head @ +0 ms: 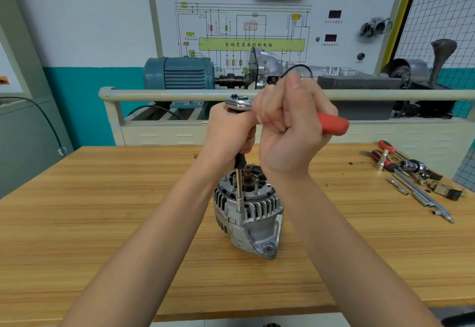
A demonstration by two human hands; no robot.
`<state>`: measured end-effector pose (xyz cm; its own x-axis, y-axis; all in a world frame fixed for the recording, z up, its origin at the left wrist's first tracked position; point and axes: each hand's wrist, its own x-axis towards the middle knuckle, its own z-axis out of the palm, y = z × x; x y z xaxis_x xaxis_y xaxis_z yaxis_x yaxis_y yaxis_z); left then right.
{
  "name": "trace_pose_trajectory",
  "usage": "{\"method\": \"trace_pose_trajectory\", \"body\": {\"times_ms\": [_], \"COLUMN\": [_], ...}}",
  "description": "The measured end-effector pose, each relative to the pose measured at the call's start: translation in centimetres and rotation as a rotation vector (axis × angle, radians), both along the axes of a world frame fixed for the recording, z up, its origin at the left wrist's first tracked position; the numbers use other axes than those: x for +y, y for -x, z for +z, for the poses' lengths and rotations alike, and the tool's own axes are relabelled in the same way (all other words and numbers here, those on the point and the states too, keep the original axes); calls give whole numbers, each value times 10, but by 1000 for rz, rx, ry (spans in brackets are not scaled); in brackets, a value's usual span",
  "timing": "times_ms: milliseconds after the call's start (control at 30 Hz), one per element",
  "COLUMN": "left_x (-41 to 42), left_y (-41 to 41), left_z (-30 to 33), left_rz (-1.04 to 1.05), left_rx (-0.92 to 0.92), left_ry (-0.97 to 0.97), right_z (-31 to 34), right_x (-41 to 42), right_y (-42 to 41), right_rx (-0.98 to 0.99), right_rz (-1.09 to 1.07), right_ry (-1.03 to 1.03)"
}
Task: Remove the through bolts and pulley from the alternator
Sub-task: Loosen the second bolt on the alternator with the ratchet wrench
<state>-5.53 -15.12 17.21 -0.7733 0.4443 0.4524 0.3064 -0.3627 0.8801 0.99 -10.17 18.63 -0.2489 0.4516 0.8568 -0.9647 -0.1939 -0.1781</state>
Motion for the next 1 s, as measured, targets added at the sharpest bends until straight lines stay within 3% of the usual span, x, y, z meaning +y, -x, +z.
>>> {"method": "trace_pose_trajectory", "body": {"times_ms": [133,433,567,633,700,767,833,1000], "left_x": [-4,1,-9,-19,-25,-18,-5,3], "left_y": [2,9,10,19,27,32,36,43], "left_z": [3,2,-22,-42,-55,-65,-79,-101], "left_rz": [-155,-415,-451,-309,12,338,417,559], "left_rx": [15,-38,77,61,15,12,-8,130], "left_ry": [43,153,138,13,-32,284,614,720], "right_z": [6,11,11,10,10,11,12,11], "right_x": [20,40,40,41,42,41,41,45], "right_y": [1,2,2,3,4,4,4,6], "right_rx": [-64,-193,-190,-191,-199,-197,-191,-184], "right_rz": [250,438,464,467,468,471,478,517], "right_ry": [-5,149,183,177,184,196,204,225]}}
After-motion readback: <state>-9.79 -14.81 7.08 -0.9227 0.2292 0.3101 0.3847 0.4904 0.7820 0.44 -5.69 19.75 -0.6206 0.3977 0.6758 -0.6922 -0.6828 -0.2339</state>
